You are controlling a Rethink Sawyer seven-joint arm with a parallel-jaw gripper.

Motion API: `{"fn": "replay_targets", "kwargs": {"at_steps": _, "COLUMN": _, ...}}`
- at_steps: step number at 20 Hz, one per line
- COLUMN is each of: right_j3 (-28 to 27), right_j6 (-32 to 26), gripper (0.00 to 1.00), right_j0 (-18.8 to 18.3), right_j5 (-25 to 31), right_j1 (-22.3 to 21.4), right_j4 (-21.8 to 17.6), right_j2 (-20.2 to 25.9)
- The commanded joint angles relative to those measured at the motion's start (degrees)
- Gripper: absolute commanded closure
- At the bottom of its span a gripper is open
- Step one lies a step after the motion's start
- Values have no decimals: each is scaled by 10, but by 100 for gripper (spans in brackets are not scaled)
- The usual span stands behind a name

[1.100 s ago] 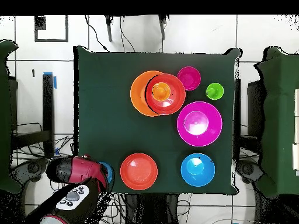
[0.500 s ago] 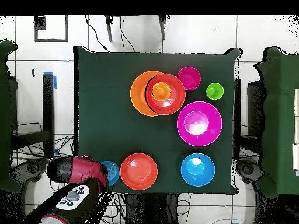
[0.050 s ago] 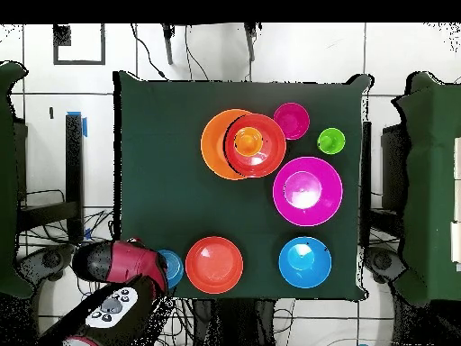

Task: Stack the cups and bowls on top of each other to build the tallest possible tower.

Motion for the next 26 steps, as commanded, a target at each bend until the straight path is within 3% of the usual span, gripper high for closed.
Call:
{"fn": "replay_targets", "kwargs": {"at_steps": 1, "right_j3": -44, "right_j6": 137, "gripper": 100, "right_j0": 3, "right_j5": 60, "right_j1": -20, "right_j4": 18, "right_j2": 24}}
{"fn": "replay_targets", "kwargs": {"at_steps": 8, "right_j3": -67, "right_j6": 135, "gripper": 100, "right_j0": 5, "right_j5": 138, "right_j1": -53, "right_j4": -7, "right_j2": -5}}
{"fn": "replay_targets", "kwargs": {"at_steps": 15, "right_j3": -69, "right_j6": 127, "gripper": 100, "right_j0": 2, "right_j5": 146, "right_j1": -61, "right_j4": -5, "right_j2": -7}}
{"fn": "replay_targets", "kwargs": {"at_steps": 19, "right_j3": -96, "right_j6": 115, "gripper": 100, "right_j0": -1, "right_j5": 188, "right_j1": -78, "right_j4": -28, "right_j2": -39}}
{"fn": "replay_targets", "kwargs": {"at_steps": 22, "right_j3": -110, "right_j6": 98, "gripper": 100, "right_j0": -29, "right_j5": 228, "right_j1": -106, "right_j4": -26, "right_j2": -30}}
{"fn": "replay_targets", "kwargs": {"at_steps": 26, "right_j3": -161, "right_j6": 106, "gripper": 100, "right_j0": -30, "right_j5": 271, "right_j1": -102, "right_j4": -40, "right_j2": -55}}
